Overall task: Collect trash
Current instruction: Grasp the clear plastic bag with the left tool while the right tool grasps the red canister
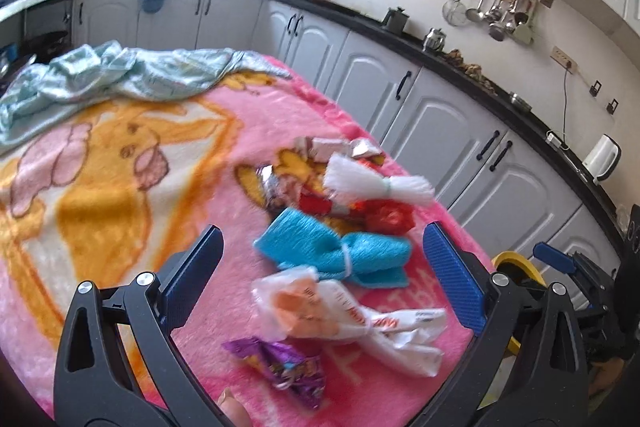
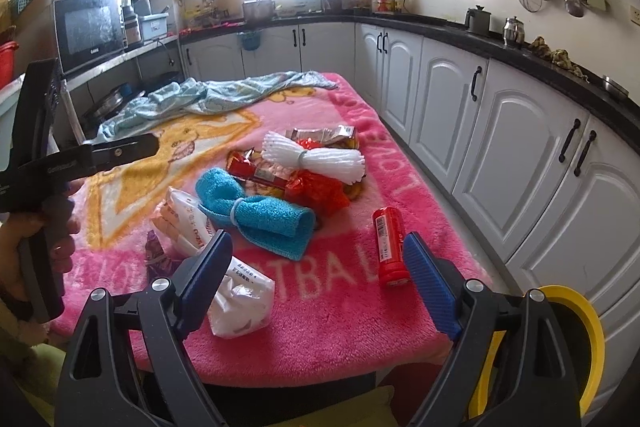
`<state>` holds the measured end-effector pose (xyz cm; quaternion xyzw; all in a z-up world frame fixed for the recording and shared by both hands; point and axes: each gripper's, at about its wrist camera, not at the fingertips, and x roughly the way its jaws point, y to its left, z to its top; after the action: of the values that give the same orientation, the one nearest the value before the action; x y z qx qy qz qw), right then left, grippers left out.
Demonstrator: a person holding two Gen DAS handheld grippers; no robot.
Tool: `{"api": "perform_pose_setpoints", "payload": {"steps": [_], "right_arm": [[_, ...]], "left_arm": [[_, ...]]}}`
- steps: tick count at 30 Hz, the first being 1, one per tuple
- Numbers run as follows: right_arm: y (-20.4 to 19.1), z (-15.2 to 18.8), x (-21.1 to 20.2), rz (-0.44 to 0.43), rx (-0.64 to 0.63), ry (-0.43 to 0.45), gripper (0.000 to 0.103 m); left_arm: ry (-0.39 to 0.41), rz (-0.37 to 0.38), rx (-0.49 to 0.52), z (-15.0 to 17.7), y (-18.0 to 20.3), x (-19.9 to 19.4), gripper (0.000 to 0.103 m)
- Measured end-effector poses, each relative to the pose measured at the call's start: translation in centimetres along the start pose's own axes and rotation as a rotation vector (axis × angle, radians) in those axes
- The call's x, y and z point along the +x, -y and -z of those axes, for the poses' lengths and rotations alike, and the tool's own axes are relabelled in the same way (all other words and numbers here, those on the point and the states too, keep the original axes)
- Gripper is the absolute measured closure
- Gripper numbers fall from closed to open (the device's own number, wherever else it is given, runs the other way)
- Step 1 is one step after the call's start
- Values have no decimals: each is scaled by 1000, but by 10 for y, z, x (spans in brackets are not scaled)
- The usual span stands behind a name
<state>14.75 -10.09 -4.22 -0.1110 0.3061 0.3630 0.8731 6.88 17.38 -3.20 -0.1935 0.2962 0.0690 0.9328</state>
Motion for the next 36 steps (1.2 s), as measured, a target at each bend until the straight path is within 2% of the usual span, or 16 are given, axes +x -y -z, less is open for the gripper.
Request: {"api": "perform_pose_setpoints", "payload": {"steps": [6, 16, 22, 26, 29, 30, 31, 32, 34, 35, 36], "right_arm": [[9, 0, 24, 27, 14, -32, 18], [34, 2, 56, 78, 48, -73, 18], [46, 7, 77, 79, 73, -112, 18], [50, 9, 93, 82, 80, -143, 18], [56, 9, 105, 90, 96, -161, 19], [59, 10, 110, 94, 106, -173, 22], [61, 11, 114, 93, 115, -185, 31], [64, 12, 119, 90, 127, -204, 35], [69, 14, 127, 91, 142, -231, 49], [69, 15, 129, 92, 142, -240, 53], [70, 17, 131, 91, 140, -251, 65]], "left_arm": [[-62, 7, -14, 13, -14, 15, 11], [-152, 61, -62, 32, -22, 45, 11], [-181, 70, -87, 36, -25, 57, 11], [-197, 39, -86, 38, -25, 63, 11], [-209, 47, -96, 40, -27, 65, 20], [-213, 44, -95, 40, -27, 66, 24], [-220, 47, -92, 41, -27, 66, 28], [-221, 51, -91, 41, -27, 67, 33], [-221, 56, -90, 41, -26, 66, 38], [-221, 60, -85, 41, -25, 65, 46], [-220, 57, -79, 41, -24, 64, 46]]}}
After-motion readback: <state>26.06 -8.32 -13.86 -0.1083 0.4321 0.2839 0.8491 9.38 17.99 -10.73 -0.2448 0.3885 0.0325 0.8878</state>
